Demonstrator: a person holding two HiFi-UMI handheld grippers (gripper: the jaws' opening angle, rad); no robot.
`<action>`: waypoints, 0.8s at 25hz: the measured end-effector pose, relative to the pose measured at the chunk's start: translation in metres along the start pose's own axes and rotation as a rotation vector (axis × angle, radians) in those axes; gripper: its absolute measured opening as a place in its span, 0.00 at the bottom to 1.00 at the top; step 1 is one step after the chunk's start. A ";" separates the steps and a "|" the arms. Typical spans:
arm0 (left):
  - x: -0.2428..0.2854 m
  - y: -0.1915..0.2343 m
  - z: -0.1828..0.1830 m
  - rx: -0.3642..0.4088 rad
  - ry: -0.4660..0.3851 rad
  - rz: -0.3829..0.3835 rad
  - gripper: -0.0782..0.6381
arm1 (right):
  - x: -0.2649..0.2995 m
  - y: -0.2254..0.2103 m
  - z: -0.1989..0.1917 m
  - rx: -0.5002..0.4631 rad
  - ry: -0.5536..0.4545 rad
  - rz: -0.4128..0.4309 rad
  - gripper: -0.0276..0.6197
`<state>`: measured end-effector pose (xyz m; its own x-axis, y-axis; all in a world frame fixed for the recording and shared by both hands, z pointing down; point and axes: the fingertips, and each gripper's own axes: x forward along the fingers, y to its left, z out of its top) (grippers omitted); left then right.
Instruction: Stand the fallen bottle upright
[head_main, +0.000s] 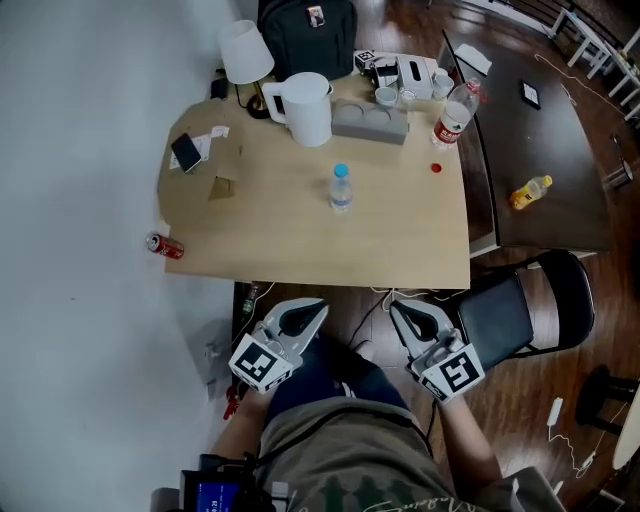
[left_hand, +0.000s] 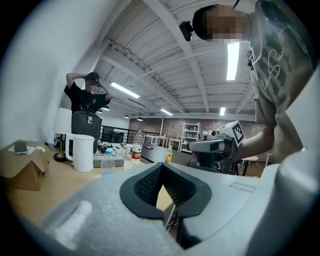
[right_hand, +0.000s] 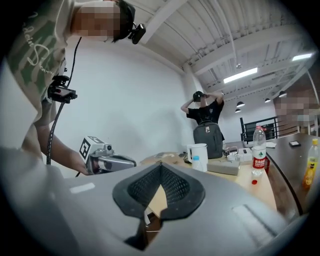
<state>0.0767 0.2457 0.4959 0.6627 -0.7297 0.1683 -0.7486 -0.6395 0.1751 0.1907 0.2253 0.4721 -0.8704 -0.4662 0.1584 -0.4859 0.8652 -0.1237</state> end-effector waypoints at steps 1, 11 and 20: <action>-0.004 -0.003 -0.002 -0.014 -0.001 -0.003 0.11 | -0.004 0.000 0.001 0.006 -0.004 -0.018 0.05; -0.041 -0.004 0.008 0.003 -0.044 0.018 0.11 | -0.020 0.018 0.022 0.022 -0.067 -0.070 0.05; -0.054 0.003 0.019 0.019 -0.090 0.045 0.11 | -0.005 0.022 0.046 -0.025 -0.121 -0.076 0.05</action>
<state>0.0380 0.2784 0.4688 0.6249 -0.7758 0.0876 -0.7781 -0.6097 0.1511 0.1806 0.2378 0.4233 -0.8348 -0.5484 0.0474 -0.5504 0.8299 -0.0912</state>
